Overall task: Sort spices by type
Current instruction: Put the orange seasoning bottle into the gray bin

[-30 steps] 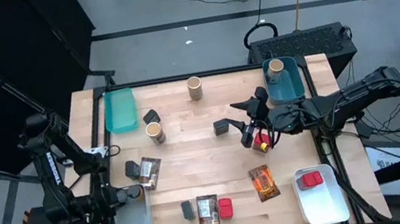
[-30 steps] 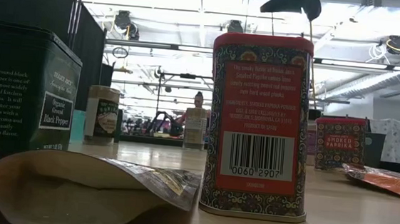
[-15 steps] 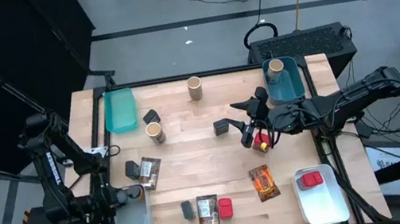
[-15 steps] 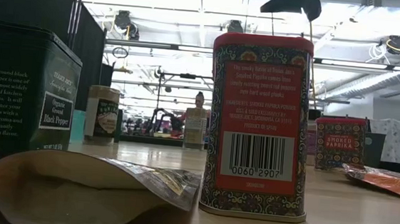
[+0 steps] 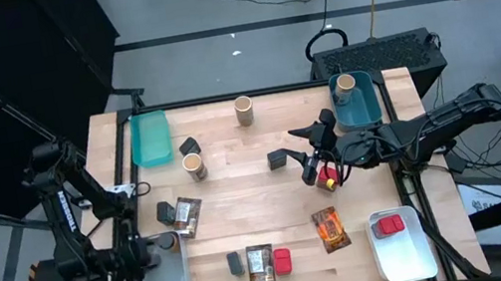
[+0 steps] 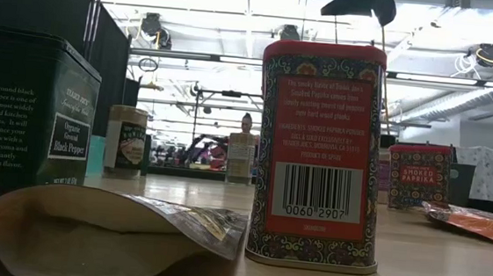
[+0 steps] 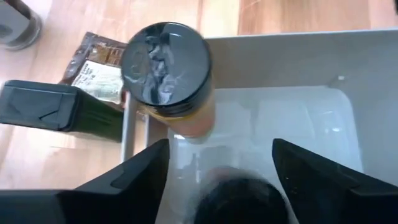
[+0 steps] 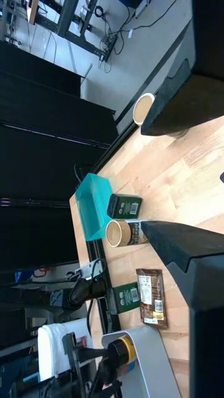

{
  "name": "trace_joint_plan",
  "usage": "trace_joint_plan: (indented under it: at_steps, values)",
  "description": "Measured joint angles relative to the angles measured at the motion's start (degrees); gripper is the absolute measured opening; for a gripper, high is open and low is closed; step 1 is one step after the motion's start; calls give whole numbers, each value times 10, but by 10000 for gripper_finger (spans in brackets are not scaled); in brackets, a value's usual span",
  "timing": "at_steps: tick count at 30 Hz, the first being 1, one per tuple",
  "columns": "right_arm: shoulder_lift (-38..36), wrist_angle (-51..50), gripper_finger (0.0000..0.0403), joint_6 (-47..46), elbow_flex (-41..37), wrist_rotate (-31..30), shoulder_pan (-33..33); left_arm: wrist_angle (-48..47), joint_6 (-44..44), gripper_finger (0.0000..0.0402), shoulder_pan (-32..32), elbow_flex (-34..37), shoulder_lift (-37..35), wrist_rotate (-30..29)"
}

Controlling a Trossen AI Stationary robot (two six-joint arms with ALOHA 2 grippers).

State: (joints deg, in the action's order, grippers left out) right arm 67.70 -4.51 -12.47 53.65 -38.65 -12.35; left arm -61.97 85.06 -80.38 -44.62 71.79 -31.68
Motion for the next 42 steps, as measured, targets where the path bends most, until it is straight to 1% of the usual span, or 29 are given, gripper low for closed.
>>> trace_joint_plan:
  at_steps: [3, 9, 13, 20, 24, 26, 29, 31, 33, 36, 39, 42]
  values:
    - [0, 0, 219, -1, 0, 0, 0, -7, -2, 299, 0, 0, 0, 3]
    - [0, 0, 219, -1, 0, 0, 0, -22, 1, 302, 2, -10, -6, 47]
    - [0, 0, 219, -1, 0, 0, 0, -24, 11, 302, 4, -28, -12, 29]
    - [0, 0, 219, -1, 0, 0, 0, -29, 43, 302, 35, -56, -32, 15]
    - [0, 0, 219, -1, 0, 0, 0, -28, 31, 302, 54, -77, -49, 16]
    - [0, 0, 219, 0, 0, 0, 0, -26, 32, 302, 61, -93, -56, 31]
    - [0, 0, 219, 1, 0, 0, 0, 0, 23, 301, 69, -117, -65, 52]
    - [0, 0, 219, 1, 0, 0, 0, 36, -9, 297, 72, -123, -67, 63]
    - [0, 0, 219, 1, 0, 0, 0, 59, -26, 283, 73, -123, -65, 85]
    - [0, 0, 219, 4, 0, 0, 0, 56, -15, 240, 73, -123, -49, 142]
    - [0, 0, 219, 11, 0, 0, 0, 50, -20, 175, 73, -123, -25, 186]
    - [0, 0, 219, 12, 0, 0, 0, 37, -30, 101, 73, -123, -7, 203]
